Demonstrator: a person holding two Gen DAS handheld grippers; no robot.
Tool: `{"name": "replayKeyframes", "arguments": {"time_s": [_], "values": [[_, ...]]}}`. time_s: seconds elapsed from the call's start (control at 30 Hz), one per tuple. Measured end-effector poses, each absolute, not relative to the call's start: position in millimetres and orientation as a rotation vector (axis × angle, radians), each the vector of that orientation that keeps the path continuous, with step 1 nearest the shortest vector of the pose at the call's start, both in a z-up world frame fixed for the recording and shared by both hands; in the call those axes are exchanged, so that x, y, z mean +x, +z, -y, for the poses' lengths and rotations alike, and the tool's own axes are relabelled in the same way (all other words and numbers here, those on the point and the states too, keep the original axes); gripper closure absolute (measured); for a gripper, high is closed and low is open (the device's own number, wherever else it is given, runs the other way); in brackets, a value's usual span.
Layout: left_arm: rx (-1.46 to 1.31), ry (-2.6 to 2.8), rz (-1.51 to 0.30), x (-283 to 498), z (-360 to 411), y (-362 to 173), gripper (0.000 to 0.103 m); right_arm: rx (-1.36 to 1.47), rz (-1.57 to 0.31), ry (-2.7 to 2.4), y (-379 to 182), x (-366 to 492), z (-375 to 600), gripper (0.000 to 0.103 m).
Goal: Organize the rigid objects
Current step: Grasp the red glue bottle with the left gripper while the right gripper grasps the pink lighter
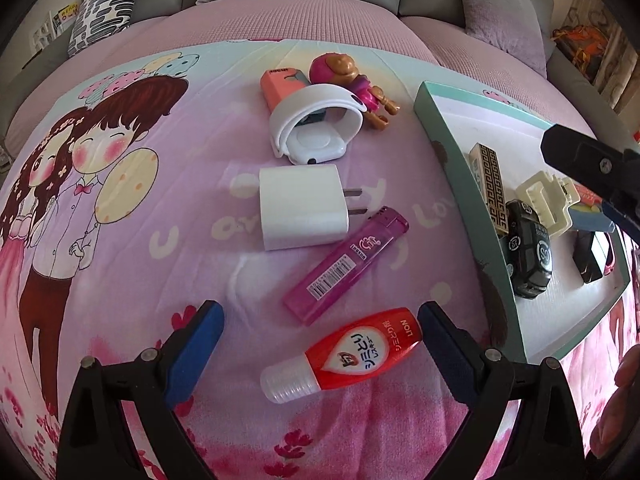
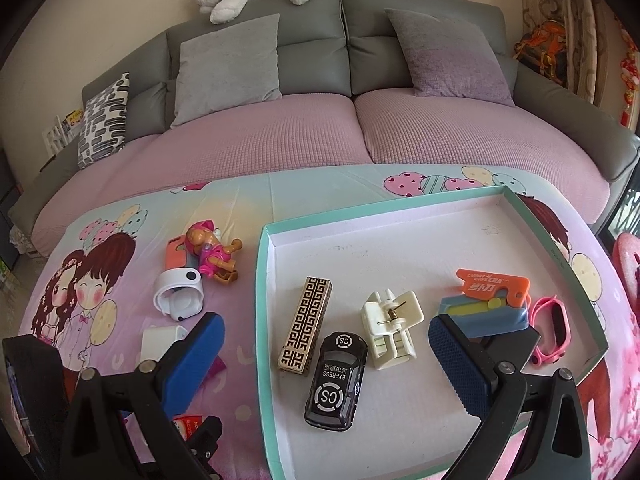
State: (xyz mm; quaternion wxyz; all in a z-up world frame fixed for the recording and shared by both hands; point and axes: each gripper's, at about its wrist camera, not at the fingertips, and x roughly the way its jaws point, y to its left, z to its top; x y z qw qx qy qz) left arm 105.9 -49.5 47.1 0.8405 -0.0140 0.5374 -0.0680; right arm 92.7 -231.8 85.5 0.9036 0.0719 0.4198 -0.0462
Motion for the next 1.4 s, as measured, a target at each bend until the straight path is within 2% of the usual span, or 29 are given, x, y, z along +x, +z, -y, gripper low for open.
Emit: {"name": "replayKeyframes", "arguments": {"time_s": [0.5,0.77,1.1,1.2,1.4], "values": [[-0.102,0.000,-1.127,77.7,-21.9,39.4,0.005,0.084,-0.911,0.090,64.0,87.9,190.3,0.000],[-0.141,0.015,-1.122,69.5,-38.4,34.2,0.005,-0.119,-0.916,0.233,44.7,85.2,149.9,0.000],[-0.103,0.031,-1.146,70.0,-54.3,25.4,0.005,-0.159,-0.899,0.371,39.0,85.7,125.6,0.011],[-0.106,0.034,-1.147,70.0,-60.8,23.4,0.005,-0.193,-0.924,0.366,34.3,86.2,122.1,0.022],[-0.122,0.040,-1.142,64.3,-73.8,22.4,0.006,-0.293,-0.936,0.349,36.0,76.1,122.3,0.022]]}}
